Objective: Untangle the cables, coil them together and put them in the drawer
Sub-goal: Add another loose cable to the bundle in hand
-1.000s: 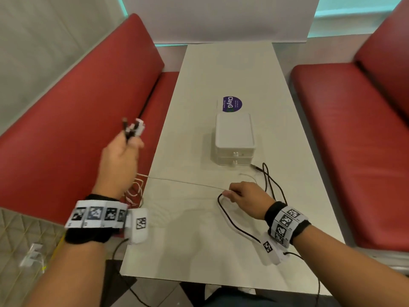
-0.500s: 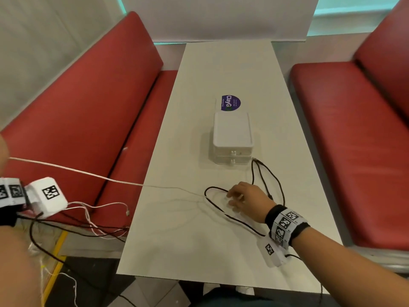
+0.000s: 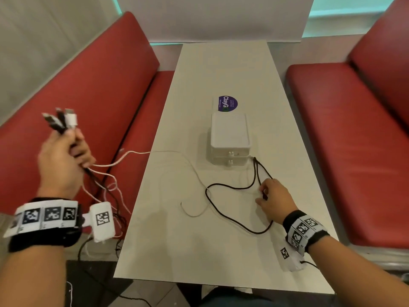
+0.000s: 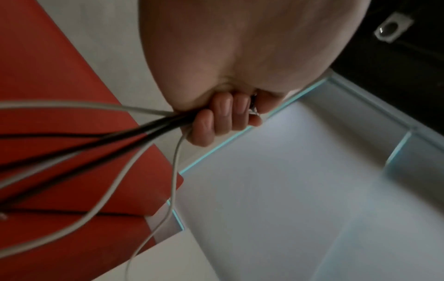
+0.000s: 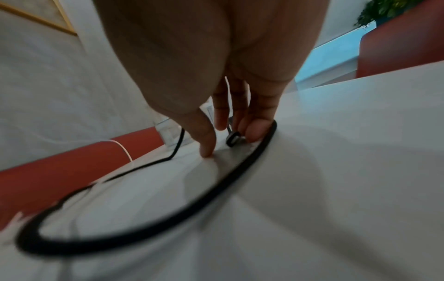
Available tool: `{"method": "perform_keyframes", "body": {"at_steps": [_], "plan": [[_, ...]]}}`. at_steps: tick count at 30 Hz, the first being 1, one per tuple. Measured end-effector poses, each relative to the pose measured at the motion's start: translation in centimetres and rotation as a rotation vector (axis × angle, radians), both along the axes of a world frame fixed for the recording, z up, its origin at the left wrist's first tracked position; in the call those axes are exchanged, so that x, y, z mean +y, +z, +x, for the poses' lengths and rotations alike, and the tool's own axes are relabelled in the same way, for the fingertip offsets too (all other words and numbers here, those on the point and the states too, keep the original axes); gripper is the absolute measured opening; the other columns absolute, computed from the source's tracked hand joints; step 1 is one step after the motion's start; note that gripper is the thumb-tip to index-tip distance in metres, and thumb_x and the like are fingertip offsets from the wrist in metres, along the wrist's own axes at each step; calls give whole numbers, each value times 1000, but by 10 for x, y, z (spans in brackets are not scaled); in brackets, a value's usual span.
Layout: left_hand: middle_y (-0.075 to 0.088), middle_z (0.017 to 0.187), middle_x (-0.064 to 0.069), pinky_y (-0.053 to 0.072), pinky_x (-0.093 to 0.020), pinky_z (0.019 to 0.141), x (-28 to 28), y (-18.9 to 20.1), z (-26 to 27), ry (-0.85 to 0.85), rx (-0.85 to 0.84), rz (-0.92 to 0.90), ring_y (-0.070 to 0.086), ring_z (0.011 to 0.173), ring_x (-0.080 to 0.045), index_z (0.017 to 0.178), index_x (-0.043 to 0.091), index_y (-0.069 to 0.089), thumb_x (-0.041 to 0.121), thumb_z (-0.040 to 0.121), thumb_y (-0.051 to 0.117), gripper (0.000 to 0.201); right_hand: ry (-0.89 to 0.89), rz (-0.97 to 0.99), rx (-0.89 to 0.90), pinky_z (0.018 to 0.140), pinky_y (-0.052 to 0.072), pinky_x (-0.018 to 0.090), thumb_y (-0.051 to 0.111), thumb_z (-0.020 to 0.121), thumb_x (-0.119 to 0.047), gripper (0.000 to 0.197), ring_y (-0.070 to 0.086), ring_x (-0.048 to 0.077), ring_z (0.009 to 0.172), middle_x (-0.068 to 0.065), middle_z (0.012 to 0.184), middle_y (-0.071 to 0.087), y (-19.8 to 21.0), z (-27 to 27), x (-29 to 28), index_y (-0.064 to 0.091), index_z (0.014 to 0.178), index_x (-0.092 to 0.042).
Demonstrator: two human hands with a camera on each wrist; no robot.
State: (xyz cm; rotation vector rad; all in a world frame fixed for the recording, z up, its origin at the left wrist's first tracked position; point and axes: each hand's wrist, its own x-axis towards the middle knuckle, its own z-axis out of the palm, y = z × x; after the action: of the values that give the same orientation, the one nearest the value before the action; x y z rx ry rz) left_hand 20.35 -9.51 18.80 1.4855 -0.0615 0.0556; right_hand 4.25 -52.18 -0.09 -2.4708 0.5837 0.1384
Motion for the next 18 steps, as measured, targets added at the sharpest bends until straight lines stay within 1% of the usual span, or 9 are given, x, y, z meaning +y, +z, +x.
{"method": "perform_keyframes", "body": {"at_steps": [2, 5, 8, 10, 11, 12, 14, 16, 18], "plan": [[33, 53, 14, 15, -31, 51, -24, -14, -6, -38, 29, 22, 16, 49, -11, 77, 26, 52, 27, 99, 46, 23, -48, 38, -11, 78, 46, 27, 67, 83, -4, 22, 62, 24, 93, 5, 102, 63, 2, 2, -3, 66, 103, -13], [37, 57, 13, 21, -25, 48, -58, -31, -19, -60, 19, 149, 29, 48, -5, 78, 25, 51, 28, 101, 43, 25, -97, -3, -67, 80, 51, 32, 65, 83, -3, 19, 65, 27, 92, 7, 99, 67, 18, 6, -9, 73, 99, -10], [38, 67, 9, 27, -20, 50, -87, -43, -33, -165, 36, 174, 32, 55, -4, 86, 22, 54, 19, 107, 42, 24, -89, -99, -385, 77, 49, 31, 64, 85, 1, 16, 59, 21, 80, 2, 93, 60, 59, 10, -10, 76, 89, -8], [40, 68, 9, 29, -19, 52, -103, -52, -40, -254, 58, 191, 34, 57, -4, 88, 19, 56, 19, 107, 42, 24, -9, -65, -533, 76, 53, 28, 67, 84, 3, 23, 61, 14, 76, -2, 92, 64, 93, 12, -5, 76, 96, -13], [42, 66, 11, 32, -19, 52, -110, -55, -43, -306, 61, 201, 35, 56, -4, 87, 20, 58, 22, 106, 44, 24, 35, 17, -550, 76, 56, 26, 70, 84, 2, 27, 65, 11, 76, -4, 91, 68, 110, 11, 0, 74, 103, -17], [45, 63, 11, 34, -20, 53, -117, -57, -46, -345, 67, 219, 37, 56, -6, 86, 20, 59, 24, 106, 44, 25, 65, 143, -532, 74, 57, 22, 75, 85, -1, 29, 69, 10, 75, -5, 89, 72, 128, 10, 6, 72, 107, -19], [52, 62, 8, 40, -24, 56, -132, -57, -54, -392, 72, 253, 44, 56, -11, 89, 16, 60, 19, 109, 42, 27, 131, 382, -452, 67, 56, 17, 82, 83, -8, 23, 73, 12, 67, -1, 81, 76, 159, 10, 20, 71, 102, -17], [64, 66, -1, 51, -31, 61, -151, -52, -64, -410, 72, 223, 59, 59, -20, 93, 9, 59, 13, 109, 39, 26, 240, 526, -334, 66, 57, 18, 82, 83, -8, 18, 74, 16, 66, 6, 78, 77, 177, 12, 35, 74, 99, -11], [74, 77, -12, 62, -41, 75, -169, -51, -72, -428, 118, 153, 73, 73, -32, 95, 1, 60, 11, 109, 40, 26, 340, 623, -263, 71, 60, 23, 74, 89, -4, 18, 75, 20, 72, 14, 83, 76, 180, 16, 47, 74, 106, -6]]}}
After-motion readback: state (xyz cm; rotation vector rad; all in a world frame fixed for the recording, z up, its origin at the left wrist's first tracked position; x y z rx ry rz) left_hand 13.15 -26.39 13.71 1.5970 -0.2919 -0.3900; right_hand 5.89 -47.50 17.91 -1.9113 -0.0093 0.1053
